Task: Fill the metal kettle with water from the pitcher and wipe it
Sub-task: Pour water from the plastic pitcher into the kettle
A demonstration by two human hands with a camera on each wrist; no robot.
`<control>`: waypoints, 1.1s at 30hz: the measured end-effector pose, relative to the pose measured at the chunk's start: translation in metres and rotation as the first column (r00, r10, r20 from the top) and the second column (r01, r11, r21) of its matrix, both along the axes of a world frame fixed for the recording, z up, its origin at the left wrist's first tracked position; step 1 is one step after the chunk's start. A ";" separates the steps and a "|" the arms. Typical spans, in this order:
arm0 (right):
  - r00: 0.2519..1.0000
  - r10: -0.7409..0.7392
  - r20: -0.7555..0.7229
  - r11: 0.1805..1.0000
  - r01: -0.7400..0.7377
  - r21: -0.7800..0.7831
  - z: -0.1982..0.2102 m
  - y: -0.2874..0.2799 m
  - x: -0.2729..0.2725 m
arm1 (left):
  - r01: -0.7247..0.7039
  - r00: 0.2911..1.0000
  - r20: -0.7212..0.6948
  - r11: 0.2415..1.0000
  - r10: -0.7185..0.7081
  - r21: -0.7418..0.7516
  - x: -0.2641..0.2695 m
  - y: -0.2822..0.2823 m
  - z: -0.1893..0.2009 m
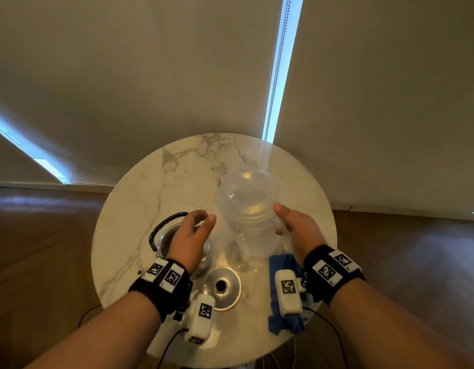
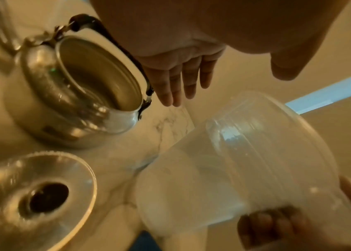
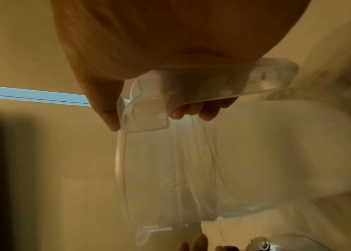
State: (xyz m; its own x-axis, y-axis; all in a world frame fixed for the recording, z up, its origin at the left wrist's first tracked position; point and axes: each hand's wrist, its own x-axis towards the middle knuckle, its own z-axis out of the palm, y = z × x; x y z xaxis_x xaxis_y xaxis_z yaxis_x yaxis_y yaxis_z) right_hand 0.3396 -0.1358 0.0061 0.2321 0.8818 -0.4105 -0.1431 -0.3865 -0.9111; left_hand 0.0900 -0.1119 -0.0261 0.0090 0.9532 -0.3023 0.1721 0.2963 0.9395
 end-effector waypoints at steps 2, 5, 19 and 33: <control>0.997 0.073 0.002 0.997 -0.073 0.024 0.007 -0.005 0.002 | -0.062 0.981 0.176 0.995 0.076 -0.083 0.000 0.000 -0.001; 0.985 0.172 0.025 0.982 -0.174 0.073 0.016 -0.008 -0.001 | -0.034 0.945 0.312 0.977 0.101 -0.212 0.000 -0.009 0.002; 0.926 0.362 0.107 0.931 -0.364 -0.005 0.013 -0.001 -0.022 | -0.070 0.902 0.379 0.937 0.205 -0.342 -0.009 -0.054 -0.007; 0.859 0.407 0.312 0.913 -0.377 -0.154 0.014 0.019 -0.048 | -0.092 0.893 0.358 0.889 0.273 -0.448 -0.020 -0.053 -0.021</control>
